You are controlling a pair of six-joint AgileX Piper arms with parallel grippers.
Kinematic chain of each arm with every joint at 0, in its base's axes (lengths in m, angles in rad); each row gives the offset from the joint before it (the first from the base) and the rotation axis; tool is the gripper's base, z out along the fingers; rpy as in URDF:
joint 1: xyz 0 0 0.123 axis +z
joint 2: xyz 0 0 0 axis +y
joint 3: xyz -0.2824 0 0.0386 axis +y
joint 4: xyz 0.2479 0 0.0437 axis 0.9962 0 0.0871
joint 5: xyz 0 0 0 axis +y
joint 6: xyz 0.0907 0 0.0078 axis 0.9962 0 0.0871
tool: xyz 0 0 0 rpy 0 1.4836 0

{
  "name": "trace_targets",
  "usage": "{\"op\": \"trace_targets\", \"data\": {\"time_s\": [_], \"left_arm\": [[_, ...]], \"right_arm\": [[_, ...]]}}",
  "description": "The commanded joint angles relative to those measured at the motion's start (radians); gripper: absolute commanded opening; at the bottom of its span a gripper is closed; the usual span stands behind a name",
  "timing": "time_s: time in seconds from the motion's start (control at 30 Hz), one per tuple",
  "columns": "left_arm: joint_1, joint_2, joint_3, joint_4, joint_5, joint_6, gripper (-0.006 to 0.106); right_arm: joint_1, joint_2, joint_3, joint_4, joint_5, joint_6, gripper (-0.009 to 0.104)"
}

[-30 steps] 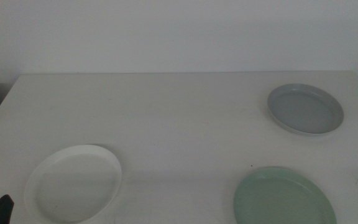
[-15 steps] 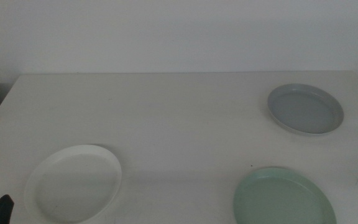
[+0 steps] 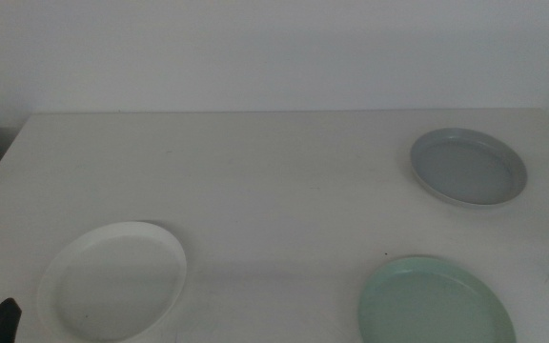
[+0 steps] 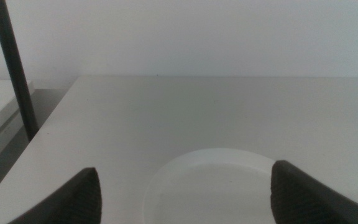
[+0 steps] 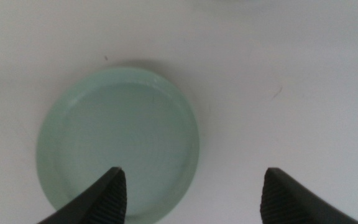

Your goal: Stack the three bowls on top of each other.

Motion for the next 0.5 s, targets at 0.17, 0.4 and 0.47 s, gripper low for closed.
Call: {"op": "trace_targets", "data": {"time_s": [0.17, 0.4, 0.47], "left_arm": [[0.001, -0.003, -0.004, -0.012, -0.077, -0.009, 0.095], [0.001, -0.003, -0.004, -0.012, -0.077, -0.01, 0.095], [0.001, -0.003, -0.004, -0.012, -0.077, -0.01, 0.095]], "right_arm": [[-0.007, 0.182, -0.033, 0.036, -0.016, 0.0, 0.054], [-0.006, 0.359, -0.027, 0.002, -0.048, 0.0, 0.054], [-0.003, 0.404, -0.012, 0.003, -0.103, 0.0, 0.054]]}}
